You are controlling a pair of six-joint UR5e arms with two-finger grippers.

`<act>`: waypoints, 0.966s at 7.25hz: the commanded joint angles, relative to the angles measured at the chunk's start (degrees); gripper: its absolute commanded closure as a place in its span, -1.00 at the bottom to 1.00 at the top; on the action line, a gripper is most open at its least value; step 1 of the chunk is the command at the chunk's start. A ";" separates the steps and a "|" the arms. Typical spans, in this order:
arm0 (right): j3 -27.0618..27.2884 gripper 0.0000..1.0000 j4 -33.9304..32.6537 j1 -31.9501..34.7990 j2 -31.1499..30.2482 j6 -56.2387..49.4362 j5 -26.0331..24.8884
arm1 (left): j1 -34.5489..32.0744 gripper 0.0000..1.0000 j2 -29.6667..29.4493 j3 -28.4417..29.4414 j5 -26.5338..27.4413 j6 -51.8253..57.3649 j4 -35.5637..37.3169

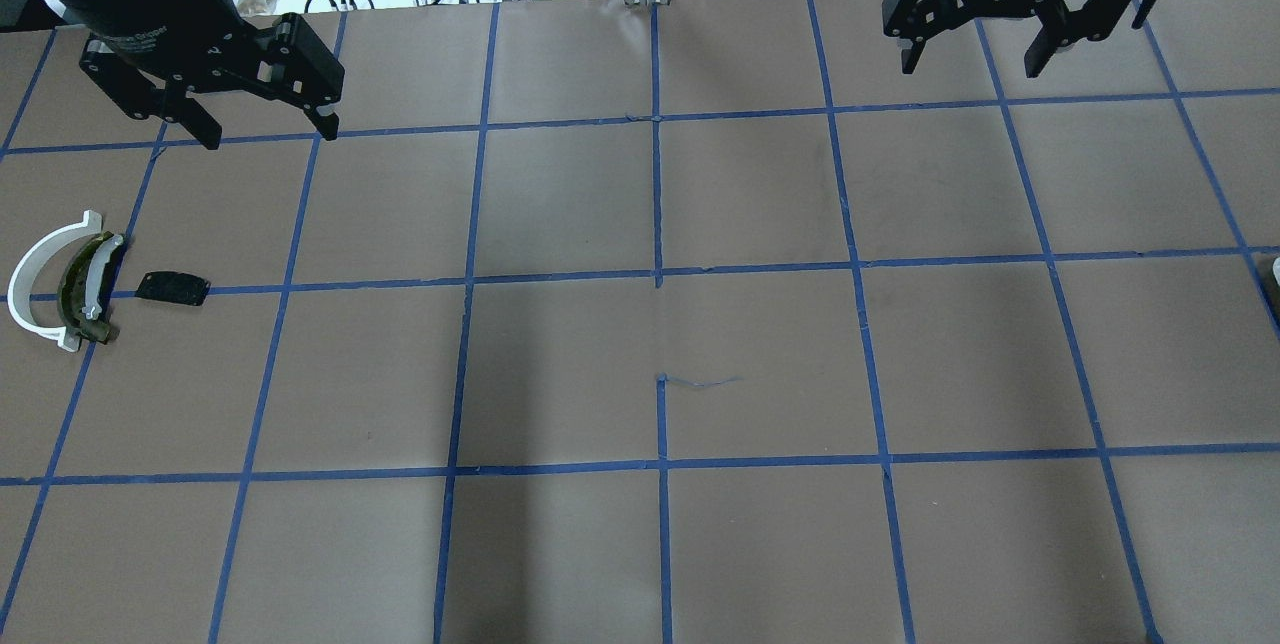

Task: Place bearing gear from tray to pile

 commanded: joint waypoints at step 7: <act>-0.69 -1.00 2.45 -1.74 0.69 -4.30 -1.71 | 0.11 -1.00 -0.26 -0.38 2.62 -1.41 0.27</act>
